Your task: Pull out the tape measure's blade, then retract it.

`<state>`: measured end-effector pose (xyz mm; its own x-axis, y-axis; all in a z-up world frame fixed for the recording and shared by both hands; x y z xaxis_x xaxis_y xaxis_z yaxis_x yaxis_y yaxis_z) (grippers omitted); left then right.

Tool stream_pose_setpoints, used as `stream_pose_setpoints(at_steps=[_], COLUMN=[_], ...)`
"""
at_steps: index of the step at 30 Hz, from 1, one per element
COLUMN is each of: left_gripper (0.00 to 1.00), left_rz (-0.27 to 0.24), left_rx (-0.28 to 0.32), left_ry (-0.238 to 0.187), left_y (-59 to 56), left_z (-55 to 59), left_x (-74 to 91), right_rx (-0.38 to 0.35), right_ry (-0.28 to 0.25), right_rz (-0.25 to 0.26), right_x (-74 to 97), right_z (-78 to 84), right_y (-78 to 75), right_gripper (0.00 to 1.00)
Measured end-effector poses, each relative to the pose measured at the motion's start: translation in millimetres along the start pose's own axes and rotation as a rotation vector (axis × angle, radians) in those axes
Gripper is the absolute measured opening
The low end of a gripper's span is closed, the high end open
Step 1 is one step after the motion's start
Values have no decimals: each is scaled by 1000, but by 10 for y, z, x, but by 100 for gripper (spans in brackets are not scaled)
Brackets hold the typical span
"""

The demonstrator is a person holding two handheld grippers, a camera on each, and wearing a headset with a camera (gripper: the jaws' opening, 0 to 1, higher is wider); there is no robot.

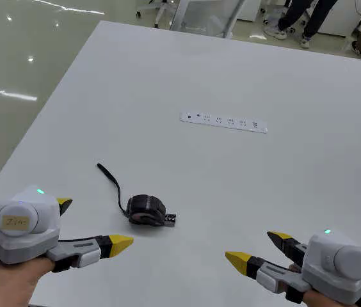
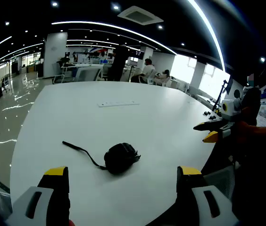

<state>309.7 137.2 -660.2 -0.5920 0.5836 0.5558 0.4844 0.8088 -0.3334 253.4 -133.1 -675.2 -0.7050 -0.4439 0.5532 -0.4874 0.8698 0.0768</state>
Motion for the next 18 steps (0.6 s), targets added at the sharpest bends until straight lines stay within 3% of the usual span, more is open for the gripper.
stream_pose_setpoints(at_steps=[18], left_gripper=[91], left_rz=[20], left_rx=[-7], left_ry=[16], left_y=[4], left_z=[-13], left_x=[-87], right_rx=[10], right_ry=[31], right_rz=[14], right_x=[7], right_z=[68], right_y=[9], right_gripper=[71])
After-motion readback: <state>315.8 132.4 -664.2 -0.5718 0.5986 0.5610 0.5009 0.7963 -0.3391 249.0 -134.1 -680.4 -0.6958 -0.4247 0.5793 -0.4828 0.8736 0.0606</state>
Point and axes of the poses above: the centre of the closed fingertips' face, and the gripper's own axes: x roughly backward along the fingers, y roughly to its left, z roughly out of its underside, the point moved 1 cm from there along x, roughly backward along the fingers, and after that the axes turned 11 degrees about x, right-handed, at the moved point
